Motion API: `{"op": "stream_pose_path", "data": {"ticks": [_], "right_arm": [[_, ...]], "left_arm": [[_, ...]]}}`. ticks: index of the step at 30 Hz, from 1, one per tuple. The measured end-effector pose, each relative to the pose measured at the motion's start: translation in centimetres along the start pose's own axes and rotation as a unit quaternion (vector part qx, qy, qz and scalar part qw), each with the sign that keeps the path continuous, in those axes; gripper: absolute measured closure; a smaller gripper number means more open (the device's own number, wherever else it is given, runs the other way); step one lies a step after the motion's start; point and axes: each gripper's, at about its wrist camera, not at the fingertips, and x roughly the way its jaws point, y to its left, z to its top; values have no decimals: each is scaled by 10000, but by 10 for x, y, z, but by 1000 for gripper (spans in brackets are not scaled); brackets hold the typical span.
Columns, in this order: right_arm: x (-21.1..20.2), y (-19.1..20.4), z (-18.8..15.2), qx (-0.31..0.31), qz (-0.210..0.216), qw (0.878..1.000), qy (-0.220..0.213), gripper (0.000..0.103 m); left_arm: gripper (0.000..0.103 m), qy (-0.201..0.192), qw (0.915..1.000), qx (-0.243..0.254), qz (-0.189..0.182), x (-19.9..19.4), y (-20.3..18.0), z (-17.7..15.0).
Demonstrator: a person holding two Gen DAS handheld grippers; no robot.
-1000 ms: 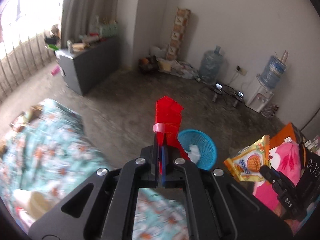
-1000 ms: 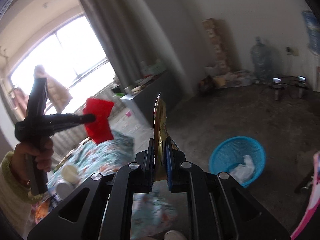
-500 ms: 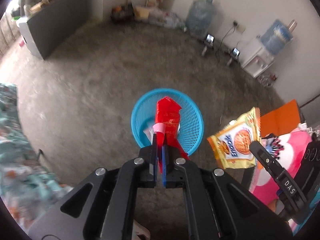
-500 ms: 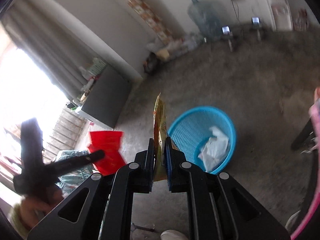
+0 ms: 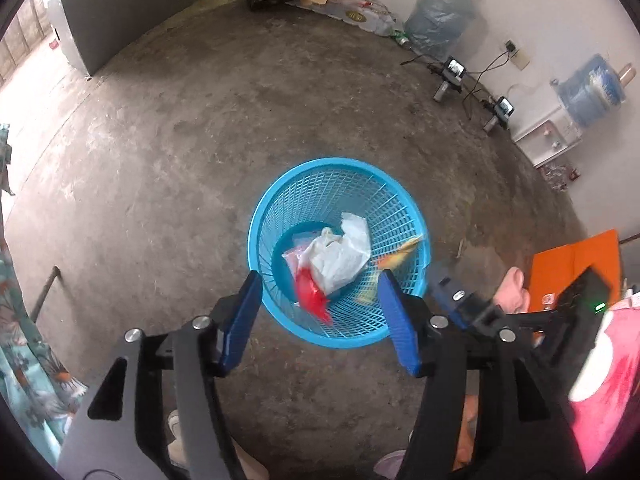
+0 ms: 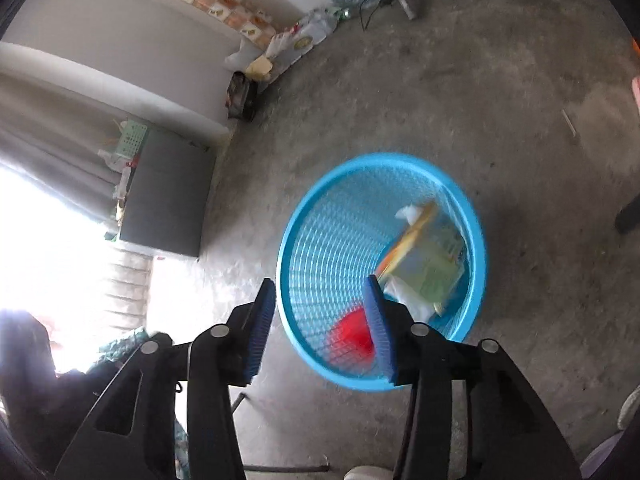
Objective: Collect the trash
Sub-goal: 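Carry the red bag and snack packet to the wastebasket and open both tools, then move both tools back toward the bed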
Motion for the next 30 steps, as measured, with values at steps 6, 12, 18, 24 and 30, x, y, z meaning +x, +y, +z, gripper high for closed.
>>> {"op": "stream_pose_path", "data": {"ticks": [6,12,18,24,30], "right_arm": [[-25,-5,-22,-90,244,9996,-74,45],[-73,19,-44,-341,274,9983,-386,31],[-118,73,-74,-1260,237,9903,-534,18],[-170,136,-102,-2261,174,9677,-1103,6],[-206,189,-139,-3211,-9,9354,-1479,6]], "left_arm": [[43,-446,9989,-123,-106,-45,9,2],[35,-979,9940,-306,-390,-122,15,-18],[29,-1584,9853,-410,-487,-216,24,-56],[21,-2542,9663,-395,-56,-327,48,-124],[20,-3034,9506,-456,479,-399,81,-188]]}}
